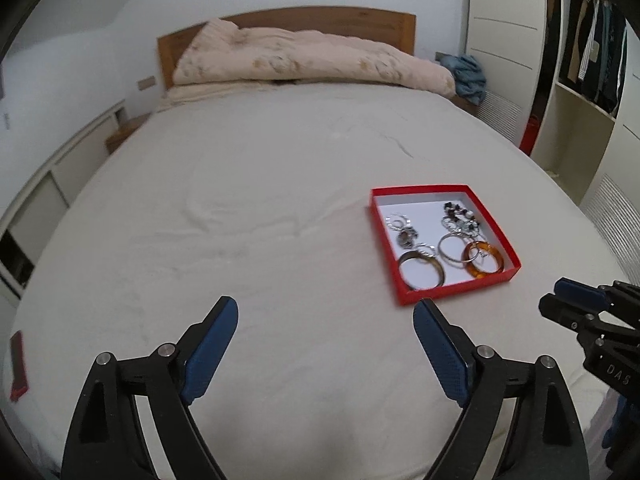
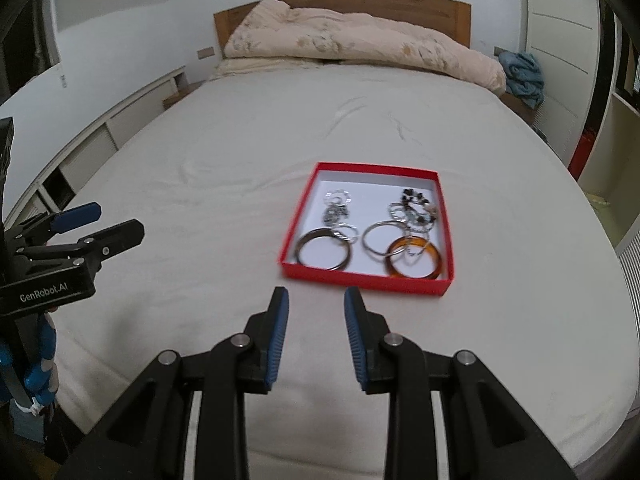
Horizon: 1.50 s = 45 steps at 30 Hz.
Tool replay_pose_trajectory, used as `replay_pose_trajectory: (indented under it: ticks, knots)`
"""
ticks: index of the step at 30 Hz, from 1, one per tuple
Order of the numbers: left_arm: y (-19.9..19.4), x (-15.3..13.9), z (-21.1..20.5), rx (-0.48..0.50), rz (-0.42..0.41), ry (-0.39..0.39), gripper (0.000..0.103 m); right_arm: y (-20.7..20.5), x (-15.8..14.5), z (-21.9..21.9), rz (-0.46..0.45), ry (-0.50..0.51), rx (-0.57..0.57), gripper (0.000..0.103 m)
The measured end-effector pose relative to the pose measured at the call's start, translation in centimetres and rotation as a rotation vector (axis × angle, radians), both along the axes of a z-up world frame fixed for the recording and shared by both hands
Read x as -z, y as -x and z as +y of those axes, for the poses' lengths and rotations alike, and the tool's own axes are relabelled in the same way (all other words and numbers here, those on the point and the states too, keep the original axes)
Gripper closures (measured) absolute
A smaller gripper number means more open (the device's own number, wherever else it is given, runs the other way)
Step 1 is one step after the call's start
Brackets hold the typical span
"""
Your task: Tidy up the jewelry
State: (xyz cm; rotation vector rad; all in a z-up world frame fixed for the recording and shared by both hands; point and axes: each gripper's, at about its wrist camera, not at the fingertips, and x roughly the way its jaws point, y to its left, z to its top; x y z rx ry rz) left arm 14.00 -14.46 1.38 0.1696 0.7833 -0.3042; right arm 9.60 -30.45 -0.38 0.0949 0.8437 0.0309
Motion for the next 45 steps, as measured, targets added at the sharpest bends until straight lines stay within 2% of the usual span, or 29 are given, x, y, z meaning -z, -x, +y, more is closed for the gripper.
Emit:
replay_pose_trajectory:
  ticks: [3,7,12,21,30,34,42,45]
  knots:
    - [2.1,-1.1,2.0,-0.018,-0.023,-0.010,0.014,1.8,-0.8,1.8,-0.018,0.007,-0.019,0.075]
    - [5.3,-2.1,4.9,-0.041,-0.037,0.015,0.013,4.1,-1.9,3.9,-0.043,0.015,-0.037,0.075]
    - [8.9,-3.2,7.6,-0.071,-0.093,0.026,0.013,6.8,-2.8,5.8,-0.067,0.030,-0.051,0.075]
    - [13.1,-3.9,9.0,-0.084,-0.151,0.027,0.013,11.1,-3.6,7.6,-0.102,0.052,-0.060,0.075]
    - [14.5,-3.6,8.9,-0.076,-0.168,0.021,0.011,12.9,-3.4,7.6,-0.119,0.035,-0.039,0.072]
    - [14.6,-3.4,8.9,-0.071,-0.168,0.020,0.011,13.2,-3.1,7.4,-0.115,0.027,-0.027,0.065]
    - [14.5,-2.7,9.0,-0.068,-0.157,0.024,0.010,13.0,-2.4,7.3,-0.103,0.026,-0.015,0.064]
    - [14.5,-2.4,9.0,-0.066,-0.155,0.022,0.010,12.9,-1.8,7.3,-0.091,0.025,-0.005,0.055]
